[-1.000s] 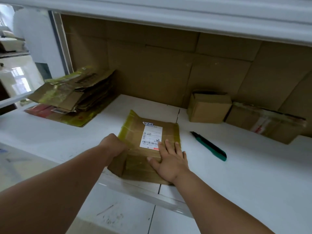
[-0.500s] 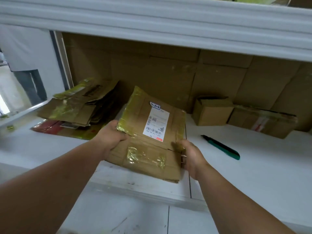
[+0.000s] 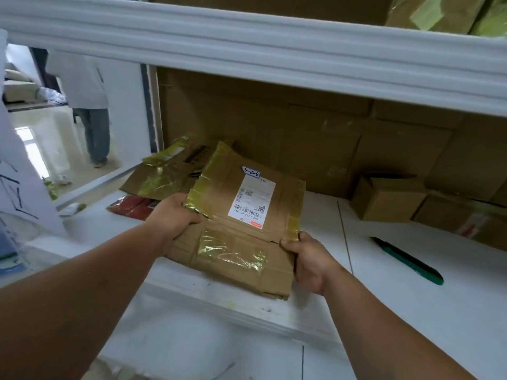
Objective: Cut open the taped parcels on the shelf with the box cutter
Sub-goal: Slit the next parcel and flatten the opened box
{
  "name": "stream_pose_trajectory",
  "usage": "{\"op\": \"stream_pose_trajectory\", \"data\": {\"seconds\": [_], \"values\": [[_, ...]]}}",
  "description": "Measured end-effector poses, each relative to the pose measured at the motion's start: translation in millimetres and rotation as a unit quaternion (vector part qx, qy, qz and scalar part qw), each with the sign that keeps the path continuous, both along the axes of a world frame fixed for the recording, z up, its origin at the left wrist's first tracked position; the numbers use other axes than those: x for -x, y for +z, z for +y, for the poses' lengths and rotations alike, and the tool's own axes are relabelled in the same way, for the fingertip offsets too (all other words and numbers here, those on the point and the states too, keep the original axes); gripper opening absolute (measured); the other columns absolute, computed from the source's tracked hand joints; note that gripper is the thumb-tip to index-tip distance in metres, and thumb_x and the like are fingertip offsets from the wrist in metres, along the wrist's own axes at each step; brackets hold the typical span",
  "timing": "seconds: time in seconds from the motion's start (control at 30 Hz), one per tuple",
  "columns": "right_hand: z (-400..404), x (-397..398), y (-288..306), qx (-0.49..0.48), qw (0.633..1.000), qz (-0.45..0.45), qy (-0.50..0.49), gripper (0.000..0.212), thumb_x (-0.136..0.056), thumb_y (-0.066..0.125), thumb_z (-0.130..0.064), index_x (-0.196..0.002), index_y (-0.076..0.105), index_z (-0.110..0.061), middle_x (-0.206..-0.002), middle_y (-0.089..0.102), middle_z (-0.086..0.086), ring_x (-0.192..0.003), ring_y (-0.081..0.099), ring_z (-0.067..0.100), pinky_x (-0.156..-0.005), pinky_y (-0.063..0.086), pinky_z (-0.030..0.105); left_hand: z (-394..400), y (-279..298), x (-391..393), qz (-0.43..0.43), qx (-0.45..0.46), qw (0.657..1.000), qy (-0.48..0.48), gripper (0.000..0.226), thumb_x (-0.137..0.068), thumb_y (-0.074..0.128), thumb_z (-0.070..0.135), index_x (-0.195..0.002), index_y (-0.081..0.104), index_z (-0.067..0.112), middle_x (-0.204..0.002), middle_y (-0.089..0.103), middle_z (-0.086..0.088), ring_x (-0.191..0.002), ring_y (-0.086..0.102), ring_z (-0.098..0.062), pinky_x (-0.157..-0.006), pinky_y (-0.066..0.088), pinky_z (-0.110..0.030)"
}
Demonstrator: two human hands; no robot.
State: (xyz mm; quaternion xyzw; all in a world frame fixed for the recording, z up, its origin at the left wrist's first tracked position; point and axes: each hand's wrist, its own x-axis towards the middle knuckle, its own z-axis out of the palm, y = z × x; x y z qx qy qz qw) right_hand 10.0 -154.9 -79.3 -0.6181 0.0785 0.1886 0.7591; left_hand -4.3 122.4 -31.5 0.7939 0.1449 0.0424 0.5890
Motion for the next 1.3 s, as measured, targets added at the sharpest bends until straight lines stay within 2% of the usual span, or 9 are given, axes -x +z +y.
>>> {"op": "stream_pose_trajectory", "data": {"seconds": [0.17,0.33,0.57,0.67,0.8,0.93,1.03,1.17,1.3], "values": [[25,-33,3,0.025,0.997,-0.059,-0.032,0.027,-0.096,0.056,-0.006,-0.121,0.055,-0.018,-0.104,0.075,0.008,-0.092,0.073,0.028,-0.076,0.059,0.045,15,7,-18,-0.010,-0.028,0.999,0.031,0.025,-0.078,0.075,0.012,-0.098,0.068,0.025,-0.085,0.073,-0.004,-0.077,0.071,-0.027,-0.073,0.060,-0.040],[44,-72,15,0.008,0.991,-0.114,-0.072,0.028,-0.095,0.058,-0.009,-0.119,0.056,-0.024,-0.103,0.074,0.004,-0.085,0.074,0.023,-0.067,0.060,0.039,29,20,-41,0.034,-0.058,0.997,0.028,0.035,-0.082,0.075,0.024,-0.104,0.050,0.033,-0.088,0.063,-0.002,-0.068,0.068,-0.021,-0.046,0.049,-0.022],[82,-120,40,0.005,0.982,-0.178,-0.064,0.024,-0.098,0.059,-0.023,-0.116,0.061,-0.039,-0.121,0.067,-0.004,-0.110,0.064,0.023,-0.100,0.051,0.047,52,32,-72,-0.030,-0.142,0.981,0.125,0.032,-0.080,0.060,0.022,-0.110,0.056,0.033,-0.087,0.067,-0.009,-0.074,0.068,-0.030,-0.072,0.060,-0.047],[108,-137,53,0.055,0.968,-0.234,-0.073,0.019,-0.097,0.059,-0.028,-0.110,0.059,-0.042,-0.119,0.063,-0.007,-0.113,0.059,0.021,-0.104,0.047,0.045,68,32,-86,-0.080,-0.194,0.957,0.202,0.050,-0.087,0.059,0.024,-0.133,0.042,0.032,-0.098,0.064,-0.004,-0.080,0.065,-0.029,-0.065,0.054,-0.036],[137,-155,70,0.162,0.944,-0.279,-0.068,0.033,-0.098,0.057,-0.032,-0.130,0.058,-0.023,-0.114,0.061,-0.002,-0.115,0.057,0.025,-0.096,0.044,0.031,86,28,-100,-0.137,-0.206,0.933,0.261,0.046,-0.086,0.055,0.005,-0.125,0.040,0.023,-0.084,0.059,-0.001,-0.070,0.057,-0.018,-0.051,0.038,-0.027],[161,-168,81,0.238,0.930,-0.274,-0.066,0.036,-0.098,0.056,-0.037,-0.127,0.058,-0.017,-0.124,0.063,0.006,-0.116,0.057,0.028,-0.090,0.043,0.028,99,28,-116,-0.154,-0.250,0.916,0.274,0.023,-0.084,0.049,0.000,-0.103,0.055,0.011,-0.100,0.057,-0.014,-0.080,0.051,-0.026,-0.069,0.041,-0.034],[178,-173,85,0.233,0.930,-0.281,-0.050,0.037,-0.098,0.055,-0.037,-0.131,0.055,-0.018,-0.126,0.061,0.004,-0.115,0.056,0.024,-0.084,0.037,0.023,111,30,-128,-0.162,-0.269,0.904,0.291,0.032,-0.082,0.049,-0.008,-0.107,0.064,0.005,-0.115,0.052,-0.016,-0.086,0.046,-0.021,-0.079,0.036,-0.027],[198,-178,85,0.260,0.923,-0.281,-0.031,0.053,-0.099,0.050,-0.041,-0.145,0.037,-0.018,-0.137,0.053,0.008,-0.125,0.050,0.029,-0.093,0.037,0.029,127,28,-139,-0.168,-0.268,0.908,0.274,0.036,-0.080,0.053,-0.010,-0.113,0.063,0.001,-0.126,0.047,-0.015,-0.107,0.052,-0.029,-0.086,0.036,-0.024],[215,-179,68,0.365,0.904,-0.220,0.027,0.091,-0.098,0.046,-0.050,-0.153,-0.021,-0.022,-0.156,0.033,0.013,-0.140,0.035,0.039,-0.116,0.023,0.054,143,9,-147,-0.102,-0.275,0.929,0.226,0.038,-0.078,0.064,-0.007,-0.115,0.065,0.002,-0.134,0.042,-0.011,-0.112,0.046,-0.021,-0.094,0.035,-0.023]]}}
